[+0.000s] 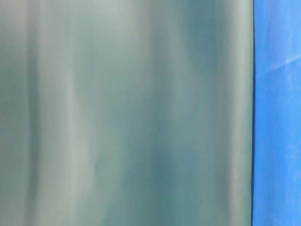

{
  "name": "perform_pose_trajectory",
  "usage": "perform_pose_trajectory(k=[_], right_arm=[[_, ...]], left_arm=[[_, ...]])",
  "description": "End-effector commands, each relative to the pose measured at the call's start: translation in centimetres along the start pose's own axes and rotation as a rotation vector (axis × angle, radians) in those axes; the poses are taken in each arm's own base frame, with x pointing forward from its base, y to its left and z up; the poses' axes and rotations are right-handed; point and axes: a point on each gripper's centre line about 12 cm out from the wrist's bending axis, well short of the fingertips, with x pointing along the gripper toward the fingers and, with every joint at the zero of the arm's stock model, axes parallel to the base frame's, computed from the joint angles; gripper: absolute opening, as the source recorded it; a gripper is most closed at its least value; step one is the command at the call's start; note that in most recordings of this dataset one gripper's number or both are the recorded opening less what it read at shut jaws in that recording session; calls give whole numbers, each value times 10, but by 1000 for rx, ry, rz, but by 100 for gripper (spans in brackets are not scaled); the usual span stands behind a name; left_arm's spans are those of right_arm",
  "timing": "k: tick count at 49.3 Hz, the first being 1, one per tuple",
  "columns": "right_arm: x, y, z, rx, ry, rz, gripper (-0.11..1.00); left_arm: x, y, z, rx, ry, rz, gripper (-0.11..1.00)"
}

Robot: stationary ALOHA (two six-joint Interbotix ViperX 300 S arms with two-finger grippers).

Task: Handover the blue block to the right arm after grasping it with the left arm, then place it in the designated position.
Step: 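Open the left gripper and start moving it toward the blue cube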

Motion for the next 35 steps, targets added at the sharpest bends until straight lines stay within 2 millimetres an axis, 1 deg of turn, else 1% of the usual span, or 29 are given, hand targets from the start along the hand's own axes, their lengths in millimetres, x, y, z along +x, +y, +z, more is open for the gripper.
perform_pose_trajectory(k=[1, 4, 6, 9, 11, 19, 26, 35], right_arm=[[2, 0, 9, 4, -25, -1, 41], [3, 0, 8, 6, -20, 0, 61], [3, 0, 8, 4, -22, -1, 73], [3, 0, 9, 4, -23, -1, 88], [3, 0, 9, 4, -23, -1, 94], [3, 0, 10, 6, -28, 0, 98], [4, 0, 9, 5, -26, 0, 97], [6, 0, 8, 4, -28, -1, 97]], left_arm=[[1, -1, 3, 3, -11, -7, 59], [1, -1, 3, 12, -9, -5, 77], [1, -1, 3, 13, -8, -7, 85], [1, -1, 3, 13, -9, -5, 92], [1, -1, 3, 13, -9, -5, 93], [2, -1, 3, 6, -5, -5, 93], [8, -1, 3, 3, -8, -5, 93], [33, 3, 1, 4, 17, 13, 93]])
